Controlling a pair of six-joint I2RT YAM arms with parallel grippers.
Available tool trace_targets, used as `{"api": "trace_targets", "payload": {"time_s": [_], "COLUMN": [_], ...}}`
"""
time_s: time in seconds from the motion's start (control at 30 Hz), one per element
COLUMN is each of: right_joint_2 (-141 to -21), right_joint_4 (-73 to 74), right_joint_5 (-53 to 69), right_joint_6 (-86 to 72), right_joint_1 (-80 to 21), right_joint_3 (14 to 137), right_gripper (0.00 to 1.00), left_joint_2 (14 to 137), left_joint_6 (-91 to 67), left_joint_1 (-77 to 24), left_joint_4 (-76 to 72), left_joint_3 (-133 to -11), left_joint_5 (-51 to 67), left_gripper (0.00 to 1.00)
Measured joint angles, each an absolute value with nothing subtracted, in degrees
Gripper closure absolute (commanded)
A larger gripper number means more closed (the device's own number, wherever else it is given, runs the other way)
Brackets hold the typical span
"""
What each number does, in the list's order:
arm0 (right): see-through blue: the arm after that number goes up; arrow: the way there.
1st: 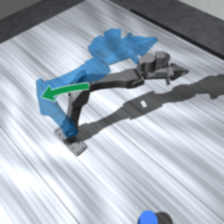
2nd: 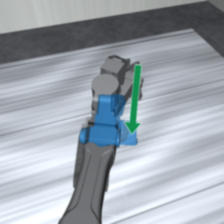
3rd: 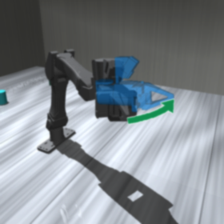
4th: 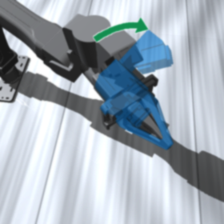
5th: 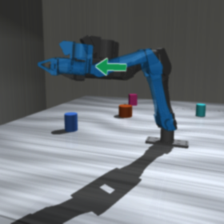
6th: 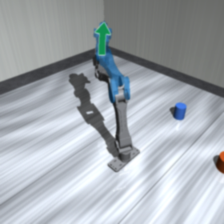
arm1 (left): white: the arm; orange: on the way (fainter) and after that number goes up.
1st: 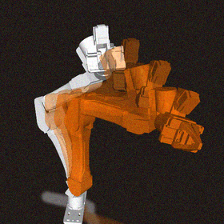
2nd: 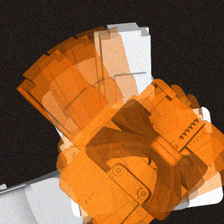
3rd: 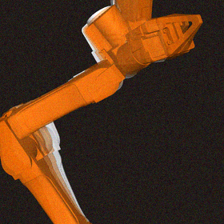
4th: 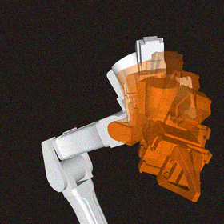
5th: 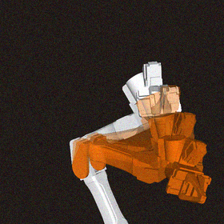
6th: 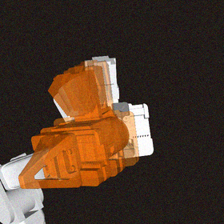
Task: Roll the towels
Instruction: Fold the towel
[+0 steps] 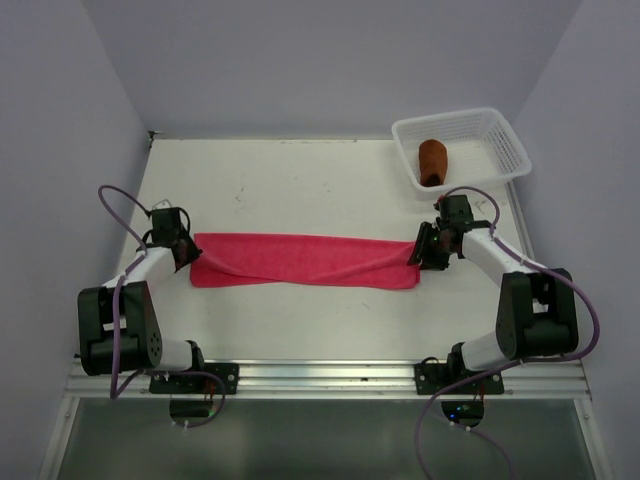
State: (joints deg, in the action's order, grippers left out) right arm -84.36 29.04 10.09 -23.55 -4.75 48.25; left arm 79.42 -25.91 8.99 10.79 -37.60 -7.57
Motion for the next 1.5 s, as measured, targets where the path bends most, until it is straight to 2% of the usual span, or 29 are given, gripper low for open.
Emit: {"api": "trace_targets", "payload": {"time_s": [0.03,0.1,1.5], "right_joint_2": [-84.34,-84.34,-83.09], "right_joint_4": [29.04,29.04,29.19], "right_joint_5": [10.09,10.09,10.09], "right_joint_6": [-23.55,-23.55,-22.81], "right_joint_1": [-4.75,-4.75,-5.37], "right_joint_3": [48.25,48.25,47.16], "right_gripper": [0.59,0.59,0.59], "left_joint_2": [79.42,79.37,69.34], "left_joint_6": [-25.89,-25.82,-25.71], "left_joint_1": [8.99,8.99,8.99], "left_joint_4": [10.76,10.81,18.52], "left_joint_3": [-37.60,-37.60,-37.91], "left_joint_5": [-7.55,-7.53,-7.03], "left_gripper": [0.95,1.00,1.00]}}
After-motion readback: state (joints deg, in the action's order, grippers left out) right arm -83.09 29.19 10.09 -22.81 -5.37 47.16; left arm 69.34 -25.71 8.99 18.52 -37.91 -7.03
